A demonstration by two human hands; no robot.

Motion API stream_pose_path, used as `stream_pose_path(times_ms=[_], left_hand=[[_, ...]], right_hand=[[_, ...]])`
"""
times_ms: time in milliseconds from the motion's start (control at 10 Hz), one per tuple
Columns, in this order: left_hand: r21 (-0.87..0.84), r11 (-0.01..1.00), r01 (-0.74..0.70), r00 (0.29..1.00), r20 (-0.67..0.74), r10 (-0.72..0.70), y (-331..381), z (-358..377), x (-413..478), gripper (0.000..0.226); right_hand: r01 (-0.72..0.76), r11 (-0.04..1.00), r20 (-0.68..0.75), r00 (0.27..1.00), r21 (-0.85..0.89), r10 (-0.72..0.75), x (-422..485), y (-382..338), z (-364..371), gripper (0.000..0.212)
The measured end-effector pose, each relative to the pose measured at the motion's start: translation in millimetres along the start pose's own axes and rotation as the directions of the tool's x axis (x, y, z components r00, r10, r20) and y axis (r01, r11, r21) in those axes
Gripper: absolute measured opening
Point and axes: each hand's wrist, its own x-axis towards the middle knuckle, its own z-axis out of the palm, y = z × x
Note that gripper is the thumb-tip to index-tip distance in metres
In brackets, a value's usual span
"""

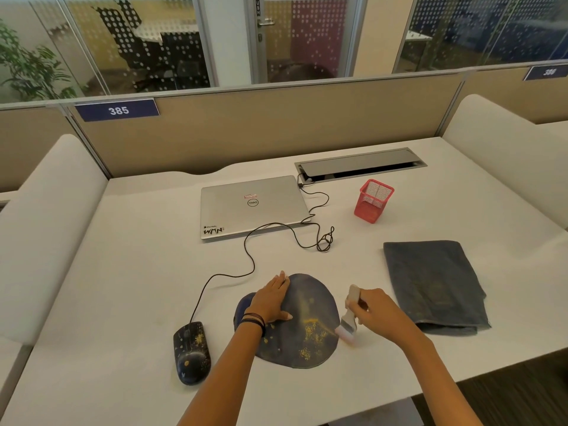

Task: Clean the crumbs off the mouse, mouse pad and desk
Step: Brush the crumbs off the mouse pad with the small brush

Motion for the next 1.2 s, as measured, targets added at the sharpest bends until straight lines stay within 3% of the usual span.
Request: stream_pose_path(times_ms=[200, 400, 600, 800, 1000, 1200], left_hand=[[0.001, 1.0, -0.005, 1.0, -0.002, 0.005, -0.1, 0.0, 0.0, 0.093], [-0.006, 1.0, -0.001, 1.0, -0.002, 0.001, 0.2, 0.2, -0.4, 0.093], [0.002, 1.0, -0.002, 1.0, 0.0, 0.002, -0.1, 0.1, 0.1, 0.093], [-0.002, 1.0, 0.0, 1.0, -0.003, 0.0, 0.2, 0.2, 0.1, 0.093], [0.017, 1.0, -0.006, 1.0, 0.002, 0.006, -0.8, 0.5, 1.1, 0.094], [0.021, 1.0, -0.005, 1.0, 0.0, 0.005, -0.5, 0.6, 1.1, 0.093]], right_hand=[[0.07, 0.978, -0.132, 0.99, 0.197, -0.045, 1.8, -8.3, 4.6, 0.018], [0.0, 0.989, -0.007, 1.0, 0.148, 0.001, 4.8, -3.4, 11.0, 0.024], [0.064, 0.974, -0.064, 0.997, 0.219, -0.051, 8.7, -7.3, 6.1, 0.014], [0.005, 0.99, 0.089, 0.996, 0.138, -0.017, 6.7, -1.2, 6.5, 0.026], [0.059, 0.967, 0.062, 0.995, 0.249, -0.077, -0.5, -5.7, 2.9, 0.019], [0.015, 0.987, 0.167, 0.985, 0.162, -0.043, -5.1, 2.8, 3.9, 0.025]])
